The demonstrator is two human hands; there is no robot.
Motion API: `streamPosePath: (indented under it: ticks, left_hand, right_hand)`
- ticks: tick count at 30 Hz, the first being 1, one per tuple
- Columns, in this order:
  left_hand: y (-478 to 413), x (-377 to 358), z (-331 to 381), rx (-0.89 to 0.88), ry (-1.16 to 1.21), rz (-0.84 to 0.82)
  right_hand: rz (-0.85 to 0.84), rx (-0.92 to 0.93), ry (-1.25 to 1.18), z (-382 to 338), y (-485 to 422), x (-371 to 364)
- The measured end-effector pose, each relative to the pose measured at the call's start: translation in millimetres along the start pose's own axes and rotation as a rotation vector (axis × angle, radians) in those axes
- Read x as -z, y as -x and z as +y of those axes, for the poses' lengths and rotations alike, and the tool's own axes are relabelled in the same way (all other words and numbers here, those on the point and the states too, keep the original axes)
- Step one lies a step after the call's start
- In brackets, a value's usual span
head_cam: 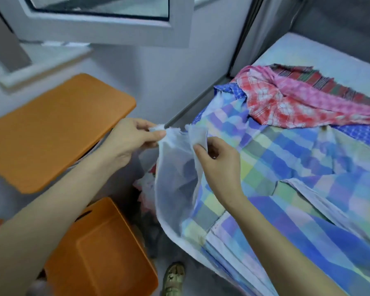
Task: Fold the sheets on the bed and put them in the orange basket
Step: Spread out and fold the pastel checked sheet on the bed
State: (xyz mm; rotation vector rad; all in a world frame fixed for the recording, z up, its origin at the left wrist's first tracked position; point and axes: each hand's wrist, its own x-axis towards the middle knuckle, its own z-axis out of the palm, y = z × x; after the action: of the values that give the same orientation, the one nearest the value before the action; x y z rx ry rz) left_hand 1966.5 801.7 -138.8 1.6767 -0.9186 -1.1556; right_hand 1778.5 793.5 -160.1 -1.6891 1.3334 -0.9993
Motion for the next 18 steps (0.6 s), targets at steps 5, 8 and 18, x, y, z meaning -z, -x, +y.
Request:
streamPosePath:
  ticks: [5, 8, 18]
  left_hand:
    - [-7.0, -40.7, 70.7, -0.215, -0.342, 0.043]
    - [-5.5, -72.8, 95.9, -0.242, -0.582, -0.022]
    - [-9.0, -127.9, 115.5, -0.016, -0.446, -0.177]
  right_hand:
    - [0.110, 0.034, -0.071, -34.2, -23.4, 31.1]
    - [0.155, 0.041, 0.011, -41.1, -28.5, 43.1]
    - [0.373, 0.156, 0.287, -12.1, -30.7, 57.4]
